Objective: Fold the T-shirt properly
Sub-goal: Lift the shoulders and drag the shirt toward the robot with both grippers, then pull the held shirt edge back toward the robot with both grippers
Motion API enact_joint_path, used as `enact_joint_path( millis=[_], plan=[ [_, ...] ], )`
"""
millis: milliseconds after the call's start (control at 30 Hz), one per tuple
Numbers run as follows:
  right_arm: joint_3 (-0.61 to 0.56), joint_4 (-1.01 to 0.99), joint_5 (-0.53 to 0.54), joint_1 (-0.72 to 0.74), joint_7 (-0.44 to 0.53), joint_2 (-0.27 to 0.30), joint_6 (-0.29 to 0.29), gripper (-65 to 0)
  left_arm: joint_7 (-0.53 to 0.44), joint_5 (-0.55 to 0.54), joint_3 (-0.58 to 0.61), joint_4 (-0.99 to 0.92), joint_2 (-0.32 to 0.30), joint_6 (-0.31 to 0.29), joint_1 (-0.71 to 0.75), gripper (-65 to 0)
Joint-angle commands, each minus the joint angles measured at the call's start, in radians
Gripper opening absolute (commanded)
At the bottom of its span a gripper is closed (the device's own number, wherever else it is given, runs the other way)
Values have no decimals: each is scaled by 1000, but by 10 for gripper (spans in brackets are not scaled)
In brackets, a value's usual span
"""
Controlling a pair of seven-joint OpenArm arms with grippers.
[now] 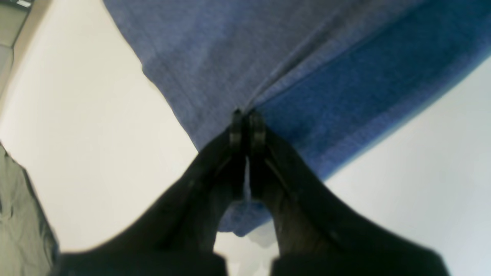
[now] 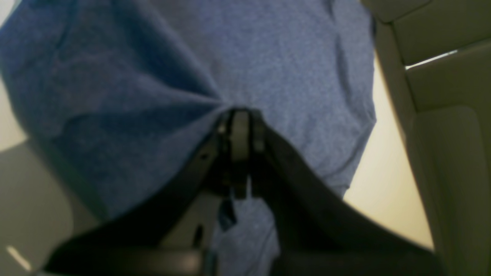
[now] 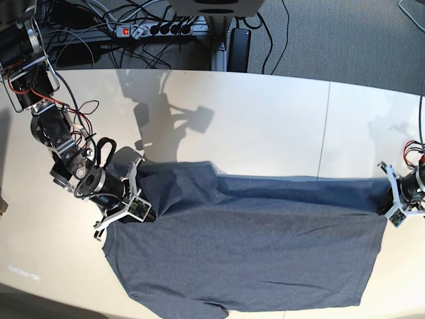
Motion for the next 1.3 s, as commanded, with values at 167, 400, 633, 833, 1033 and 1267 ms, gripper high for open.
enact_joint_path(
  millis=[167,400,633,833,1033,1267],
  plan=[
    [-65,-88,-43,95,14,-22,26,-650,-18,-6,-1,7,-20,8,-26,-650],
    [-69,-151,-45,108,15,-74,26,-650,-17,-7,22,7,-1,38,-30,-609],
    [-69,-212,-101,126,24,-120,23,-650,-12,-6,22,-7,30,68,-51,-538],
    [-69,-262,-101,147,53,-139,23,-650,-8,-7,22,-58,52,69,-107,-419],
    [-69,-290,-64,147,53,-153,22,-650,-6,-7,22,-102,78,69,-121,-393],
    [-18,-293,163,146,57,-153,-19,-255,83,-88,22,-102,91,175,-121,-285]
  ],
)
